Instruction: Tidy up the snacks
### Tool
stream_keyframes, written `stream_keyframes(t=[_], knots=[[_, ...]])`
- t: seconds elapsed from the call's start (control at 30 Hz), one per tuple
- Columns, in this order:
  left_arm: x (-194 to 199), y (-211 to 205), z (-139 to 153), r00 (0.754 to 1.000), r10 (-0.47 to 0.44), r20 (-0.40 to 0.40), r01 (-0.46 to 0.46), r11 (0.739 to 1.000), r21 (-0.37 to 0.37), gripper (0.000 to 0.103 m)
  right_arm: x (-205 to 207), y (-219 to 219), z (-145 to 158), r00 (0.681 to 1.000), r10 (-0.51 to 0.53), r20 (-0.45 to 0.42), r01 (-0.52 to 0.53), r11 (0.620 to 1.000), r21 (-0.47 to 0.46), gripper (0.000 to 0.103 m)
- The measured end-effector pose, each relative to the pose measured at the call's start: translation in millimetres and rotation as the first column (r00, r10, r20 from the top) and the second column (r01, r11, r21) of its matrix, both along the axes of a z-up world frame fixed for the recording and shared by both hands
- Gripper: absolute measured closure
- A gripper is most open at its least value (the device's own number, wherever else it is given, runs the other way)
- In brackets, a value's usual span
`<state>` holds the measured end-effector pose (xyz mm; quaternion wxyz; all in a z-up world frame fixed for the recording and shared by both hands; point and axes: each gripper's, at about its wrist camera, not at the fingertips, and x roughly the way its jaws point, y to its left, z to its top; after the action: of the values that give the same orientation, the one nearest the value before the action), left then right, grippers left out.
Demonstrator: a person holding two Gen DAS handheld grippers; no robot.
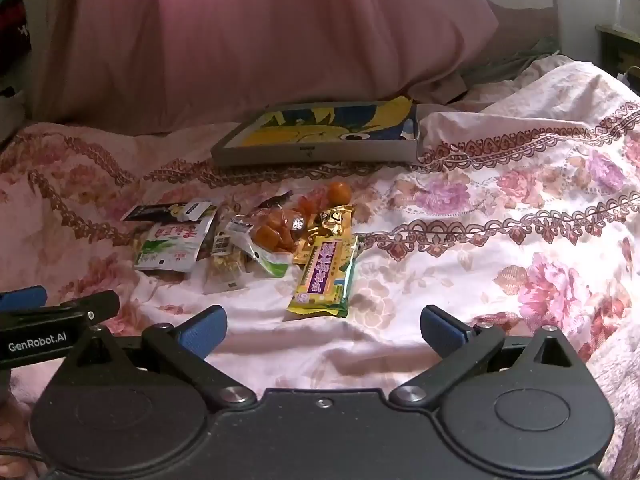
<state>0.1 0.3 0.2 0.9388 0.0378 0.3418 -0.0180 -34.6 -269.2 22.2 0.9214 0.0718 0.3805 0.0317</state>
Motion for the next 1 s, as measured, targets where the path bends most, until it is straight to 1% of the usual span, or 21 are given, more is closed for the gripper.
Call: stream_keyframes(t=[0.2,0.37,0.4,1.0], knots=[[0.2,0.4,-0.1,1.000,-0.001,0.001,0.001,1.000,0.001,0.000,-0.2,0.1,0.8,1.000,0.000,-0.003,0.000,1.000,0.004,0.000],[0.1,0.0,-0.1,1.000,0.000,0.001,0.000,1.000,0.003,0.000,-1.0,-2.6,-7.3,1.000,-0.001,-0.007,0.001,1.000,0.003,0.000],[0.2,0.0,-0.1,1.000,0.000,0.001,0.000,1.000,0.003,0.000,-0.2,-0.3,-3.0,1.000,0.000,-0.009,0.000,1.000,-0.001,0.000],[-0.1,0.0,-0.1,1.000,0.000,0.001,0.000,1.000,0.004,0.000,0.8,-1.6,-3.2,1.000,0.000,-0.010,0.000,1.000,0.003,0.000]])
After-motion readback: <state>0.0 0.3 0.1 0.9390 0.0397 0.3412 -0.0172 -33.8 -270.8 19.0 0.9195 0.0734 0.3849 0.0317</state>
